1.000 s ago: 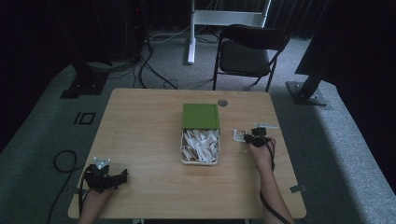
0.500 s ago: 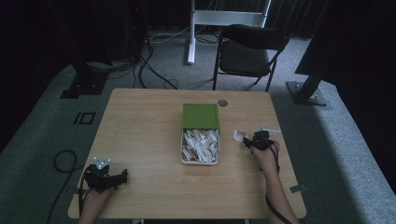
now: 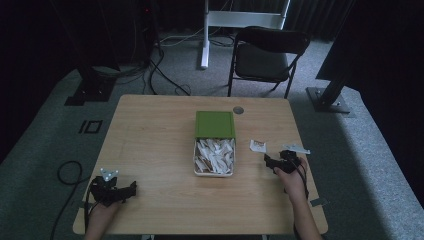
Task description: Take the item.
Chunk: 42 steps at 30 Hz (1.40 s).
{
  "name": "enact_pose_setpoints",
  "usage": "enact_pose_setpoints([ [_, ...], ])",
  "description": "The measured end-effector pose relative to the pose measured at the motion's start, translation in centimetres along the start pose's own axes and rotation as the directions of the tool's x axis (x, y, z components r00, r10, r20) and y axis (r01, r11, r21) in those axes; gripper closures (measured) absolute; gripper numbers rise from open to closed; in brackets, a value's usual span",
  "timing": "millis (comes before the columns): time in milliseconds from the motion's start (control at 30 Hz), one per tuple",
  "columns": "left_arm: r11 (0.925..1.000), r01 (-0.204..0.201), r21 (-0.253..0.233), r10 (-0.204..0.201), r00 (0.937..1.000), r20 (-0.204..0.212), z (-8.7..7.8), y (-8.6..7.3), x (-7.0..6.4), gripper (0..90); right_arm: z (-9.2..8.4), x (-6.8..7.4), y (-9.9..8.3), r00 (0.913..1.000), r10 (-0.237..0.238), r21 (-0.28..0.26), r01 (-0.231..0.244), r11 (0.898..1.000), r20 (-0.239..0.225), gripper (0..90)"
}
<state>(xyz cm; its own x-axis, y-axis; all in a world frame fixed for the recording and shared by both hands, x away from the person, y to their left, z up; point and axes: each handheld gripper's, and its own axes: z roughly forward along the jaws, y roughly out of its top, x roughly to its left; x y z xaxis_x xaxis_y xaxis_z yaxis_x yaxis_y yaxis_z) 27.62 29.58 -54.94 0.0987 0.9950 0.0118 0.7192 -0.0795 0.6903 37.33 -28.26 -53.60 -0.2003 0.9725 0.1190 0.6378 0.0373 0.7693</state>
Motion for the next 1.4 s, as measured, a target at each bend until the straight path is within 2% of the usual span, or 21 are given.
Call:
enact_pose_setpoints([
  [133,1.0000,0.000,0.000,0.000,1.0000,0.000,0.0,0.0,0.0,0.7,-1.2,0.2,-0.8,1.0000,0.002,-0.002,-0.002,1.000,-0.004,20.2],
  [333,1.0000,0.000,-0.001,0.000,1.0000,0.000,0.0,0.0,0.0,0.7,-3.4,0.2,-2.4,0.9998,-0.017,-0.002,0.017,1.000,0.013,18.7],
  [700,1.0000,-0.002,0.001,0.002,1.0000,0.000,0.0,0.0,0.0,0.7,-4.2,-0.4,-4.5,0.9985,0.002,0.012,-0.002,1.000,0.054,17.7],
  [800,1.0000,-0.002,0.000,0.002,1.0000,0.000,0.0,0.0,0.0,0.7,-4.4,-0.4,-5.0,0.9970,0.002,0.012,-0.003,1.000,0.078,17.7],
  [867,1.0000,-0.002,0.000,0.002,1.0000,0.000,0.0,0.0,0.0,0.7,-4.7,-0.4,-5.6,0.9950,0.021,0.008,-0.022,1.000,0.098,17.7],
  [1133,1.0000,-0.002,0.001,0.002,1.0000,0.000,0.0,0.0,0.0,0.7,-5.7,-0.7,-6.4,0.9904,0.012,0.019,-0.015,1.000,0.138,17.7],
  [1200,1.0000,-0.002,0.001,0.002,1.0000,0.000,0.0,0.0,0.0,0.7,-5.9,-1.0,-6.6,0.9900,0.023,0.027,-0.027,0.999,0.139,17.7],
  [1233,1.0000,-0.002,0.001,0.002,1.0000,0.000,0.0,0.0,0.0,0.7,-6.0,-1.2,-6.8,0.9875,0.022,0.030,-0.027,0.999,0.156,17.7],
  [1333,1.0000,-0.002,0.001,0.002,1.0000,0.000,0.0,0.0,0.0,0.7,-6.0,-1.3,-7.0,0.9879,0.025,0.041,-0.032,0.999,0.153,17.5],
  [1367,1.0000,-0.001,0.000,0.001,1.0000,0.000,0.0,0.0,0.0,0.7,-6.1,-1.4,-7.1,0.9841,0.006,0.048,-0.015,0.999,0.178,16.7],
  [1400,1.0000,-0.001,0.000,0.001,1.0000,0.000,0.0,0.0,0.0,0.7,-6.1,-1.5,-7.1,0.9839,0.008,0.049,-0.017,0.999,0.179,16.4],
])
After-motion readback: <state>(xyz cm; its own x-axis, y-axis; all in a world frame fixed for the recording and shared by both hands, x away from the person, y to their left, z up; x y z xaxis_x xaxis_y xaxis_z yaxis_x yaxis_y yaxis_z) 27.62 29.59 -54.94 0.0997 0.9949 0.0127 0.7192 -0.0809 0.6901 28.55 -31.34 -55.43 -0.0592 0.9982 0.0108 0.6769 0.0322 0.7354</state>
